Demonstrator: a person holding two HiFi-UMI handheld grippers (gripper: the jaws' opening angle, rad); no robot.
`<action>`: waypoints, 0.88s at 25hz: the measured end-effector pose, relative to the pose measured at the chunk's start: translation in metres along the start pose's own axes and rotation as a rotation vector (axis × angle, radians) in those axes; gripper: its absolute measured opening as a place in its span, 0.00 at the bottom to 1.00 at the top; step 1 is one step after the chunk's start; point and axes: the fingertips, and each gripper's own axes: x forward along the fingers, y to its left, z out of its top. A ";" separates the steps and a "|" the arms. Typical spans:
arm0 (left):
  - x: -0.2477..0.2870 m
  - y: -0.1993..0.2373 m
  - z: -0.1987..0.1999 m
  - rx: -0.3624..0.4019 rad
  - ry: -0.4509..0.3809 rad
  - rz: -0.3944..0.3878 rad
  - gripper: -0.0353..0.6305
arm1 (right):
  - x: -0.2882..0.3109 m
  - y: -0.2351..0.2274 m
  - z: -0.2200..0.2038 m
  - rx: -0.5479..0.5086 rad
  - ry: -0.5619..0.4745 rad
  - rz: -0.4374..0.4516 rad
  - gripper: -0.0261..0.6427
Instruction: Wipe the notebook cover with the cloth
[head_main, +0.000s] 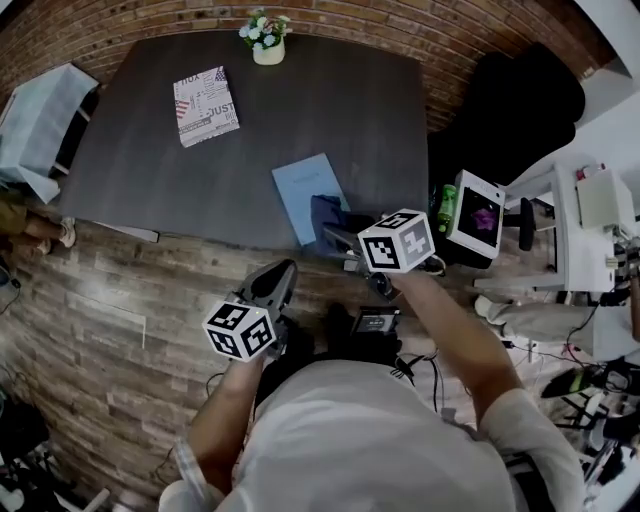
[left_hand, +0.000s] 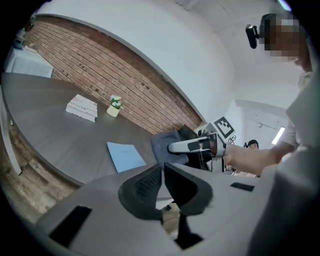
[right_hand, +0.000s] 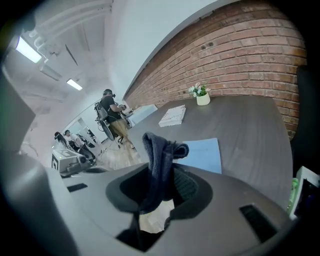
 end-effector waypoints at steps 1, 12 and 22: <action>0.003 0.004 -0.004 -0.004 0.010 0.010 0.09 | 0.005 -0.003 -0.001 -0.008 0.018 -0.004 0.20; 0.051 0.051 -0.024 -0.073 0.092 0.179 0.09 | 0.070 -0.045 0.007 -0.124 0.204 0.021 0.20; 0.090 0.082 -0.043 -0.091 0.183 0.284 0.09 | 0.131 -0.067 0.025 -0.138 0.273 0.062 0.20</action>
